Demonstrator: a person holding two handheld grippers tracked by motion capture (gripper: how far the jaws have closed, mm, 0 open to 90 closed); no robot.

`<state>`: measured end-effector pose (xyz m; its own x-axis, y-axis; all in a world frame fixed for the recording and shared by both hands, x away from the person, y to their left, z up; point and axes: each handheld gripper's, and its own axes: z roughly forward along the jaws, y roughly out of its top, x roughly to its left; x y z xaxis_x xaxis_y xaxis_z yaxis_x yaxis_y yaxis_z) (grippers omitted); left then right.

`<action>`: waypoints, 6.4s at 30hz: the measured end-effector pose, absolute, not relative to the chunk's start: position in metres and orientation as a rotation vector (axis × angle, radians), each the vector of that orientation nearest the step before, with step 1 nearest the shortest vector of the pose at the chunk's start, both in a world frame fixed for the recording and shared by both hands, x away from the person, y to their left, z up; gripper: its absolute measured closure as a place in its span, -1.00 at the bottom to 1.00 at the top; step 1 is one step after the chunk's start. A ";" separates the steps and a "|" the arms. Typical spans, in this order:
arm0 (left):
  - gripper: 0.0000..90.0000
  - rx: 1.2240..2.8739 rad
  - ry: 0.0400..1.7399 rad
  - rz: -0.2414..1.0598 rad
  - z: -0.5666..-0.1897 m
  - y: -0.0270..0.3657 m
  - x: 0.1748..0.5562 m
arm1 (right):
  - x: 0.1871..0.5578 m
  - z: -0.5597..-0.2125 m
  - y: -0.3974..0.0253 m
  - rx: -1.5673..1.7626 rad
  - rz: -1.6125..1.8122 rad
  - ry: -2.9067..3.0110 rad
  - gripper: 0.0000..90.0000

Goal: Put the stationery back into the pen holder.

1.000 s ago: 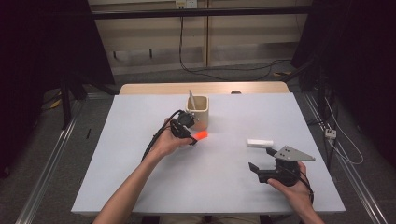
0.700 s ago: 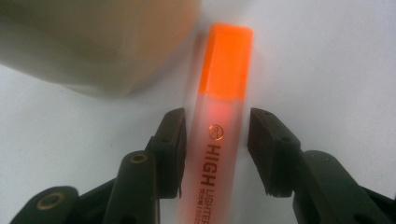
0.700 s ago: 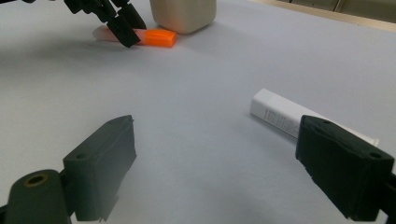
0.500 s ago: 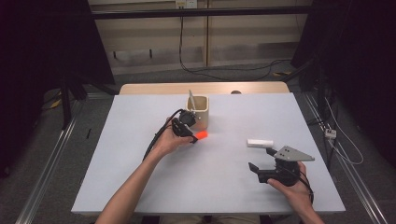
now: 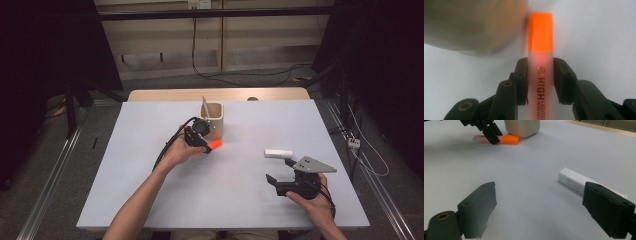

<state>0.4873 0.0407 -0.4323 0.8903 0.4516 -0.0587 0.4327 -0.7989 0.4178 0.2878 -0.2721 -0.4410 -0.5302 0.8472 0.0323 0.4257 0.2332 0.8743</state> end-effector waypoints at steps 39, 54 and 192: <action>0.49 2.224 0.670 0.168 -0.381 0.083 0.451 | 0.287 -0.441 -0.273 1.172 1.247 2.051 -0.77; 0.49 2.036 0.661 0.263 -0.359 0.093 0.447 | 0.287 -0.440 -0.273 1.180 1.250 2.037 -0.87; -0.86 1.910 0.877 0.376 -0.389 0.132 0.430 | 0.289 -0.437 -0.279 1.203 1.246 2.035 -0.88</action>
